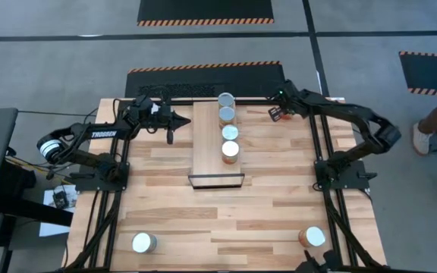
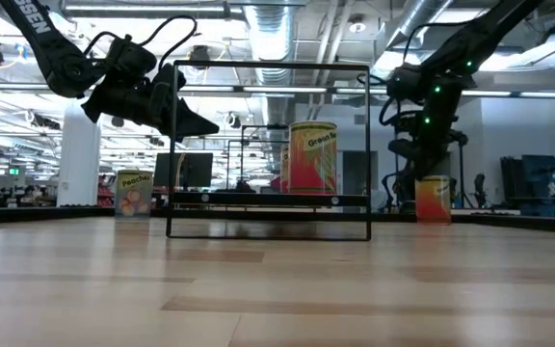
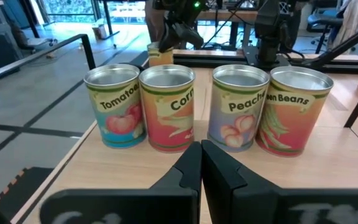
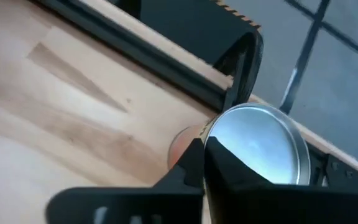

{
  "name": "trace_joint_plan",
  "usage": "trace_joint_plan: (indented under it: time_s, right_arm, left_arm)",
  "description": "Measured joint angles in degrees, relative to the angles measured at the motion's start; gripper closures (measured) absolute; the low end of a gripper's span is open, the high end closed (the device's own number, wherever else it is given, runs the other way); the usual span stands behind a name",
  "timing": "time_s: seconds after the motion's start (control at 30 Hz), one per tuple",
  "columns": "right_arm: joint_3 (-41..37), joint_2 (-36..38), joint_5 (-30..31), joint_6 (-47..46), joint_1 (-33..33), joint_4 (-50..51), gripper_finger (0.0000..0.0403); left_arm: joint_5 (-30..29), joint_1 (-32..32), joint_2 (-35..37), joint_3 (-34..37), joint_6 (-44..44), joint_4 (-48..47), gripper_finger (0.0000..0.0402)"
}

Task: Pick and place cans onto a shelf
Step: Align the canned green peas with the other canned green peas on the shelf

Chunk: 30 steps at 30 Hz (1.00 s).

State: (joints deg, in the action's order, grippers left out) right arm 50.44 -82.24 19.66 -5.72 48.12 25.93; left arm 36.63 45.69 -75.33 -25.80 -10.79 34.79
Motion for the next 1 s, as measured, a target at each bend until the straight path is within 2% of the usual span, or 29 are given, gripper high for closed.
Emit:
trace_joint_plan:
  time_s: [0.1,0.27,0.43,0.53,0.67,0.8,1.0]
  right_arm:
    - [0.04,2.94,-0.79,-0.12,-0.88,1.68,0.0392]
    - [5.67,8.13,-0.4,-1.55,-4.94,13.02,0.0393]
    - [15.55,11.79,-0.22,-5.64,-13.86,22.9,0.0396]
    - [22.23,12.33,1.05,-10.36,-20.81,25.38,0.0394]
    - [31.37,10.18,7.88,-13.25,-30.98,26.35,0.0397]
    - [39.72,4.96,11.93,-11.93,-40.24,24.04,0.0397]
    - [50.81,-6.46,12.04,-6.91,-47.69,23.04,0.0397]
  left_arm:
    - [0.0,0.03,0.0,0.0,0.13,0.0,0.0401]
    - [-1.14,0.84,0.02,0.0,0.33,0.0,0.0401]
    - [-2.48,1.9,0.02,0.0,0.74,0.01,0.0401]
    - [-2.52,2.26,0.04,0.0,0.73,-0.53,0.0401]
    - [-2.8,2.34,0.04,0.0,0.7,-0.85,0.0401]
    - [-3.29,2.35,0.04,0.0,0.67,-0.89,0.0401]
    - [-5.16,2.36,0.04,0.02,0.4,-1.29,0.0401]
